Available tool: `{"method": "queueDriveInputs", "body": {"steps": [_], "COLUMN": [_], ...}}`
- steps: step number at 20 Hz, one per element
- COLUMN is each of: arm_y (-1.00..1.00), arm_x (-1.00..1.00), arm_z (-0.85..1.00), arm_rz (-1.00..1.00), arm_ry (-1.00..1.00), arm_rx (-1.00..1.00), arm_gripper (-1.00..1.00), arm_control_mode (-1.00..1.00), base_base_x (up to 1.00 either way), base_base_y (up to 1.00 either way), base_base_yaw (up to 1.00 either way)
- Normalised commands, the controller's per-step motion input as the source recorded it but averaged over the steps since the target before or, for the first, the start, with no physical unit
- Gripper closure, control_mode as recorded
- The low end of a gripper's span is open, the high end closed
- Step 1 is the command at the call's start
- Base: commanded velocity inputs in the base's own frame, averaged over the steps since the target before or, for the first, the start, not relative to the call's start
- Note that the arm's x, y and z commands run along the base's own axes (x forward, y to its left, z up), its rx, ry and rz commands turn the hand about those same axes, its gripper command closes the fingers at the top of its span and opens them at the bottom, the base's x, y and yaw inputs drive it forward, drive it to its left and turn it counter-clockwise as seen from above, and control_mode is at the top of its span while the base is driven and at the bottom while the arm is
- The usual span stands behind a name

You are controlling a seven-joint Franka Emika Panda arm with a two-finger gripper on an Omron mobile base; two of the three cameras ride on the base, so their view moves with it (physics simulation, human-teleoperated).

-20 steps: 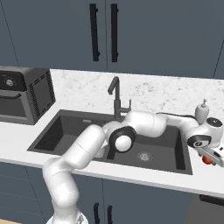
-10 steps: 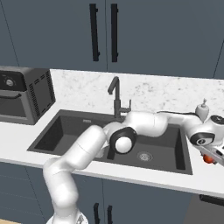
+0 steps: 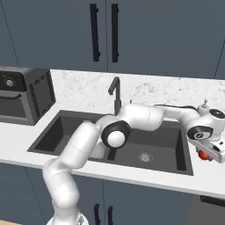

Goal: Put the colander in the sink, put the apple in the colander, and turn on the sink faucet and pour water over the colander.

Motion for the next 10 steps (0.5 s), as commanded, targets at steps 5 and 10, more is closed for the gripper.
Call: {"method": "queueDriveInputs", "body": {"steps": [5, 10], "arm_y": [0.39, 0.34], "arm_x": [-0.04, -0.03], "arm_z": [0.03, 0.09], "arm_rz": [0.00, 0.00], "arm_ry": [0.00, 0.00], "arm_rx": [0.00, 0.00], "arm_gripper": [1.00, 1.00], "arm_control_mode": [-1.00, -1.00], "base_base_x": [0.00, 0.00], "base_base_y": [0.00, 0.00], "base_base_yaw": [0.00, 0.00]}}
